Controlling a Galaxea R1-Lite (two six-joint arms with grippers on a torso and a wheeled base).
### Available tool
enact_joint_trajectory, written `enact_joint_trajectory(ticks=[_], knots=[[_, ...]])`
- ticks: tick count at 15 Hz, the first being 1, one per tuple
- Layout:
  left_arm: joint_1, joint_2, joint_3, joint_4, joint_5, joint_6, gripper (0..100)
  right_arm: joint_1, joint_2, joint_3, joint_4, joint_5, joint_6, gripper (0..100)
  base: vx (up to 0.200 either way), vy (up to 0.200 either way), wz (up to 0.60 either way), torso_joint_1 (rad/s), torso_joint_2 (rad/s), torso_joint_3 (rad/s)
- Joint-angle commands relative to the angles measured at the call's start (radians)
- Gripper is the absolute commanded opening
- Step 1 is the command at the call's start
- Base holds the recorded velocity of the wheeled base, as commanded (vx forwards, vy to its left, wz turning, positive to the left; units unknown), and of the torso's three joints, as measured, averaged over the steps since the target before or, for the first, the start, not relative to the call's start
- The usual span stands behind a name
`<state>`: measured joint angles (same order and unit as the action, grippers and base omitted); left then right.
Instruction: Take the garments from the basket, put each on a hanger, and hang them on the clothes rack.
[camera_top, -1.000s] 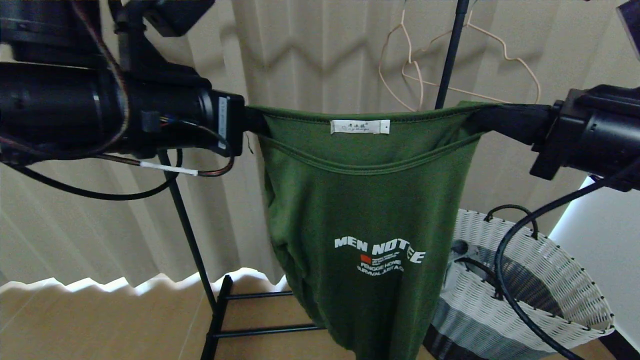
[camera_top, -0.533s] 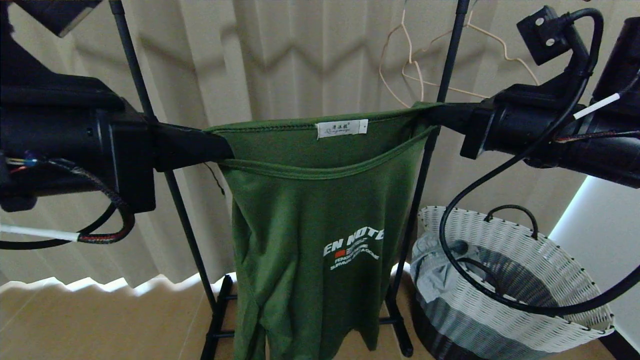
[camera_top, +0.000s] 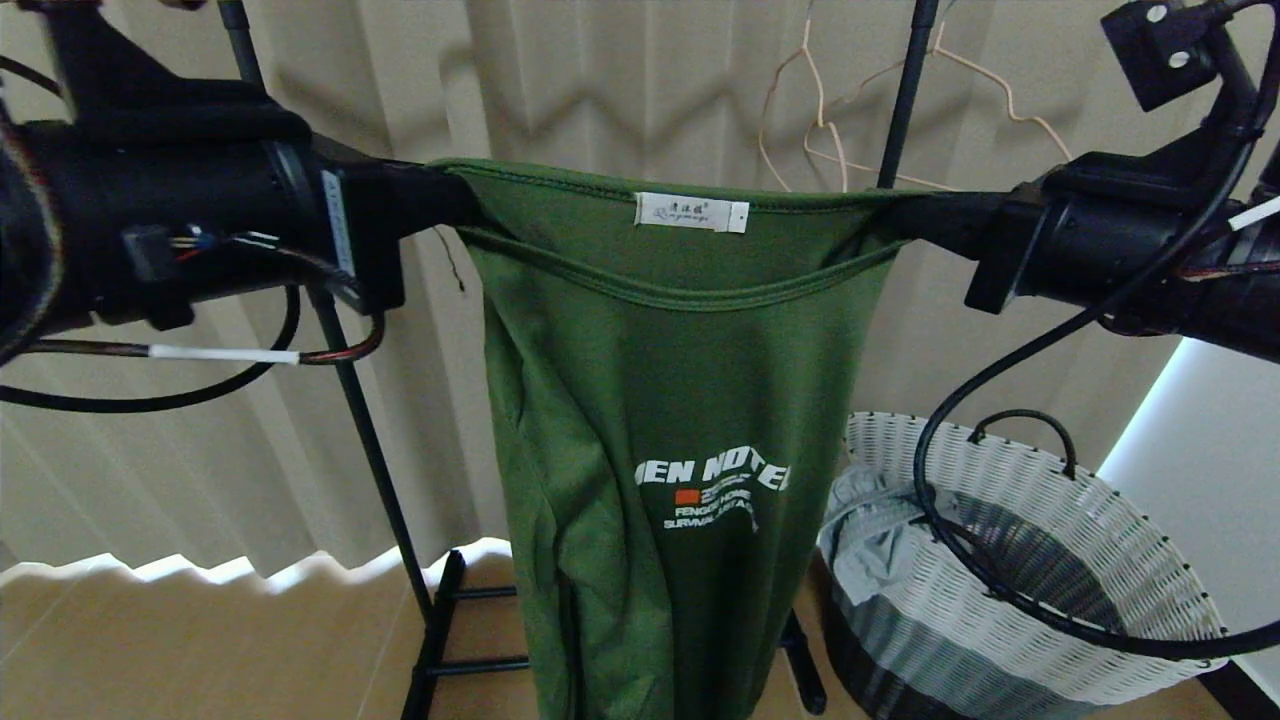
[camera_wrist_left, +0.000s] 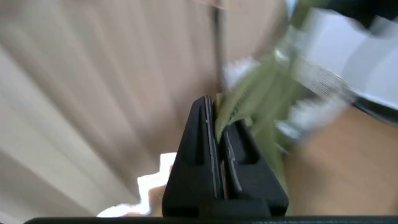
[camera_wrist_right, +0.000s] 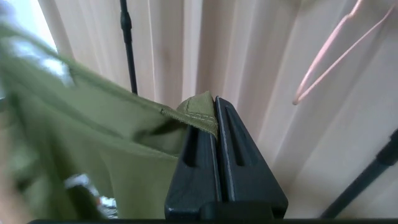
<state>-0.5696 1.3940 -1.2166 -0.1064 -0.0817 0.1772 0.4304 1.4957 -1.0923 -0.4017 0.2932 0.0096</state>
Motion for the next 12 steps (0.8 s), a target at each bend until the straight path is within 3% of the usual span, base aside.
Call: enact_joint_trajectory(ticks=[1, 12], knots=[[0.0, 0.092, 0.015, -0.032, 0.046, 0.013, 0, 0.001, -0.066, 0.045, 0.0, 0.0, 0.0, 0, 0.0, 0.0, 0.0, 0.0, 0.0, 0.0], [0.002, 0.057, -0.006, -0.035, 0.049, 0.047, 0, 0.002, -0.084, 0.074, -0.009, 0.0, -0.002, 0, 0.0, 0.0, 0.0, 0.0, 0.0, 0.0]])
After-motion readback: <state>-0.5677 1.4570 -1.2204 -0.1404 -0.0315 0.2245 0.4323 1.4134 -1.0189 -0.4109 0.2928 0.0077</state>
